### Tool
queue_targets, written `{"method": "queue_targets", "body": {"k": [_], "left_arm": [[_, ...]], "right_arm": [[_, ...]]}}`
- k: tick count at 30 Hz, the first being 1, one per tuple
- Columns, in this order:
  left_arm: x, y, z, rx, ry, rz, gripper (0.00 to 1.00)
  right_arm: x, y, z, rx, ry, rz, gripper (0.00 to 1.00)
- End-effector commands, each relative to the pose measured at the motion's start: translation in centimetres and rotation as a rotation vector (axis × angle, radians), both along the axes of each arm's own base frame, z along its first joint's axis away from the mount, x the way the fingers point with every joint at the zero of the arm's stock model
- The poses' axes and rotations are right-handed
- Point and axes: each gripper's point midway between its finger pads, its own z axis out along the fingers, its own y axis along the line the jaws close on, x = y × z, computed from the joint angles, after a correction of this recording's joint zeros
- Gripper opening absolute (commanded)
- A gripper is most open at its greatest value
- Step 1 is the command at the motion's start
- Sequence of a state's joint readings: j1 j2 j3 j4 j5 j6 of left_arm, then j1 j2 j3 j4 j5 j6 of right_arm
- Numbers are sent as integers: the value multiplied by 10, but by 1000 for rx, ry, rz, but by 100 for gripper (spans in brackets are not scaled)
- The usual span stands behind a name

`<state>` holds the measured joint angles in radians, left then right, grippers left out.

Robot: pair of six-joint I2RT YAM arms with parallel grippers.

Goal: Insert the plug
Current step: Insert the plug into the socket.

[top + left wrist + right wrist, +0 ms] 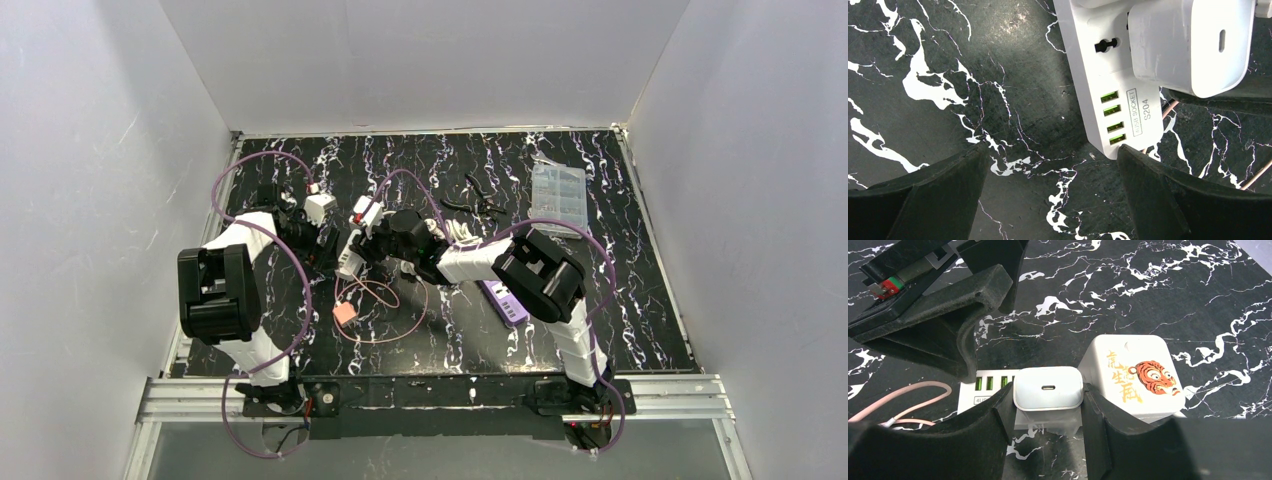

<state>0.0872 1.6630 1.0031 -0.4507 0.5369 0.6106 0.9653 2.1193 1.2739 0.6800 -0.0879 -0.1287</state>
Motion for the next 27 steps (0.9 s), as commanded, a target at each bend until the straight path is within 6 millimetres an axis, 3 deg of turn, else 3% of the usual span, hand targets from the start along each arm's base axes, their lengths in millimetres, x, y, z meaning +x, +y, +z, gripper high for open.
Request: {"method": "queue_targets", "body": {"k": [1, 9, 18, 27], "left_arm": [[-1, 6, -5, 53, 12, -22, 98], [-2, 5, -5, 58, 12, -32, 98], [-3, 5, -4, 60, 12, -32, 98], [-1, 6, -3, 65, 13, -34, 98]], "right_arm": [[18, -5, 17, 7, -88, -42, 1], [19, -6, 13, -12, -101, -41, 1], [7, -9, -11, -7, -21, -39, 1], [9, -8, -29, -38, 16, -53, 1]]}}
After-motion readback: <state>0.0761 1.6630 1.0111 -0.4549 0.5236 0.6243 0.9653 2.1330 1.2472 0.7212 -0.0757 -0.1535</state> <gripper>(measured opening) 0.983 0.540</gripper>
